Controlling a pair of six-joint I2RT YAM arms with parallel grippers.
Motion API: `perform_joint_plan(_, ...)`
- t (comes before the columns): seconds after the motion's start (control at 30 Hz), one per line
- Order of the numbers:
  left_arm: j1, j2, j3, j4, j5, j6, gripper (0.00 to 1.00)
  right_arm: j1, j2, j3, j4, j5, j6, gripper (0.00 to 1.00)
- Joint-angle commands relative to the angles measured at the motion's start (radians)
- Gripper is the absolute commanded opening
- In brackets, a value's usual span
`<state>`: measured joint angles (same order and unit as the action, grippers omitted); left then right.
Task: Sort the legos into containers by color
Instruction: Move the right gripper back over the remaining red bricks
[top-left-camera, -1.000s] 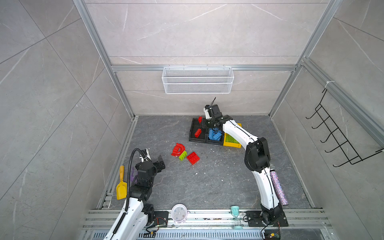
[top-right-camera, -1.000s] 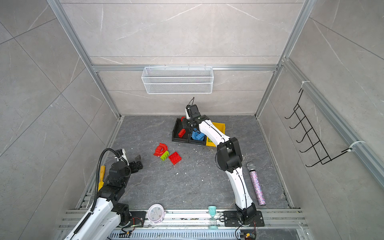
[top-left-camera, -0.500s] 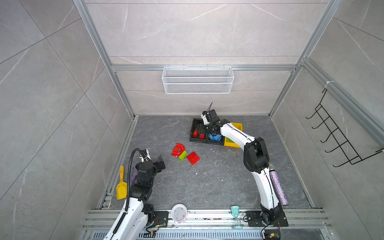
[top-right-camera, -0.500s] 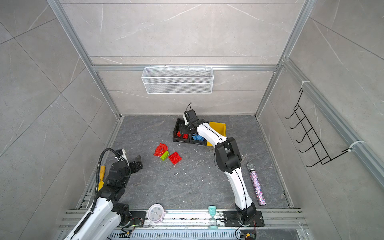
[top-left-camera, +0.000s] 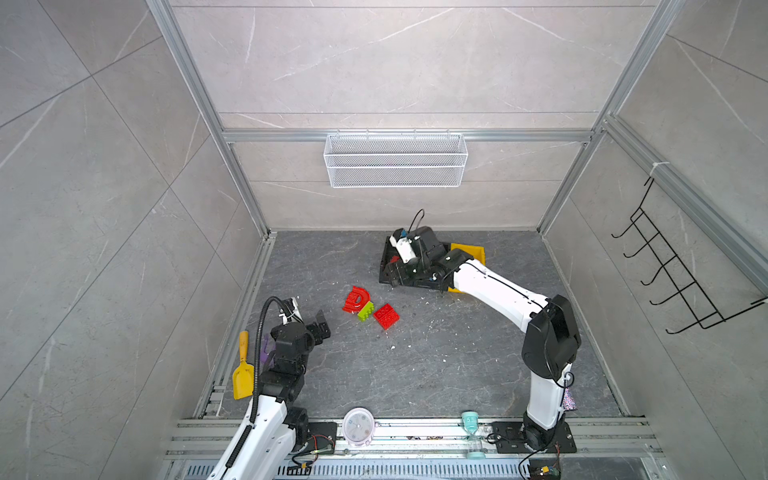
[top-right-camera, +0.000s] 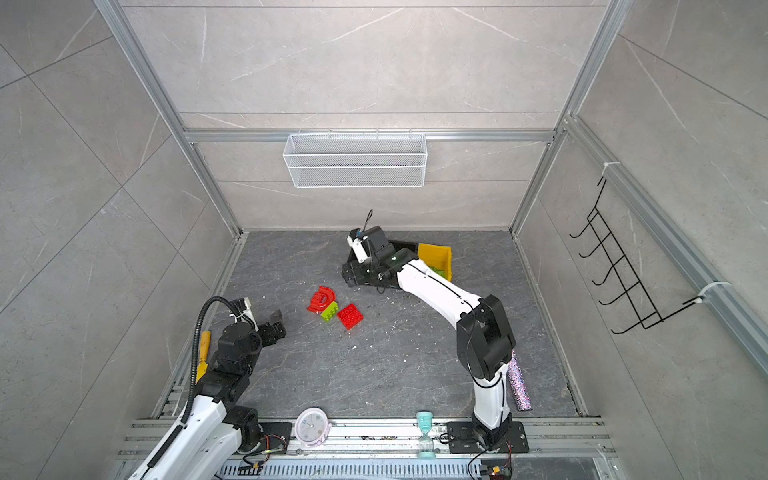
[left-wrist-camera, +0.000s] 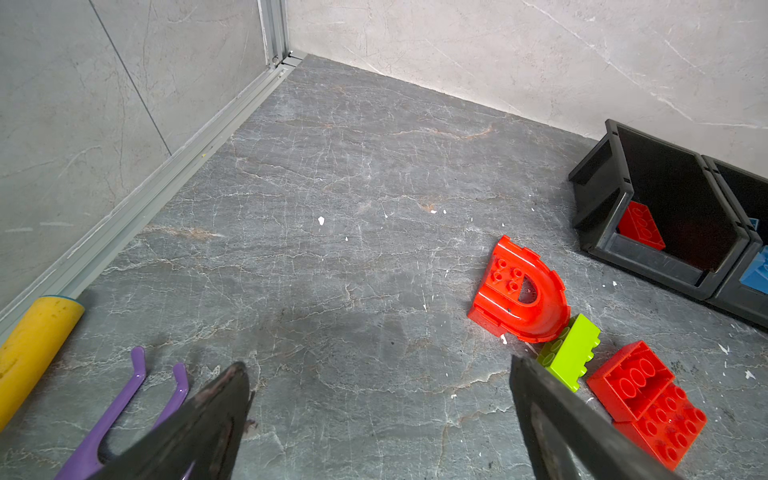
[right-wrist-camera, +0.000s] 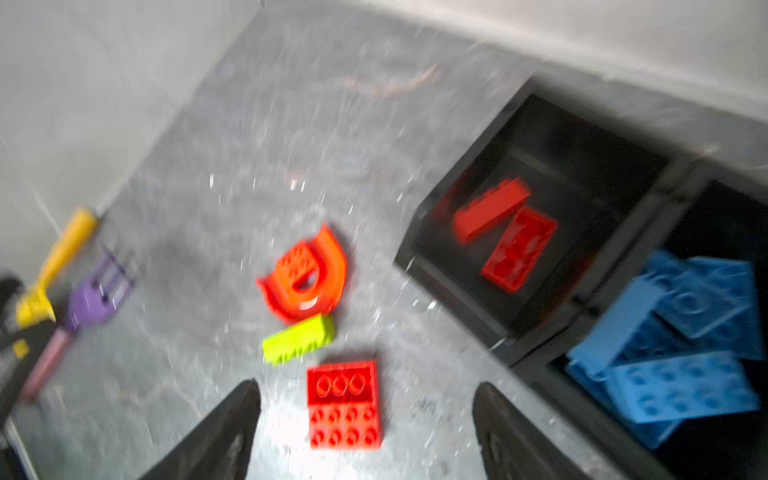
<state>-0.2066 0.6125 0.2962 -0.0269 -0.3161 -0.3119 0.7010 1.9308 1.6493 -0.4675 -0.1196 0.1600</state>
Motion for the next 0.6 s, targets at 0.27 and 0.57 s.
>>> perform_joint_plan(0.27, 0.006, -0.043, -0.004, 0.001, -0.029, -0.014, 1.00, 0.013, 0.097, -0.143, 0.063, 0.035, 0.006, 0.72)
perform_joint_plan(0.57, 0.007, -0.033, 0.000, 0.002, -0.025, -0.014, 1.00, 0.020, 0.169, -0.140, 0.104, 0.038, 0.006, 0.67)
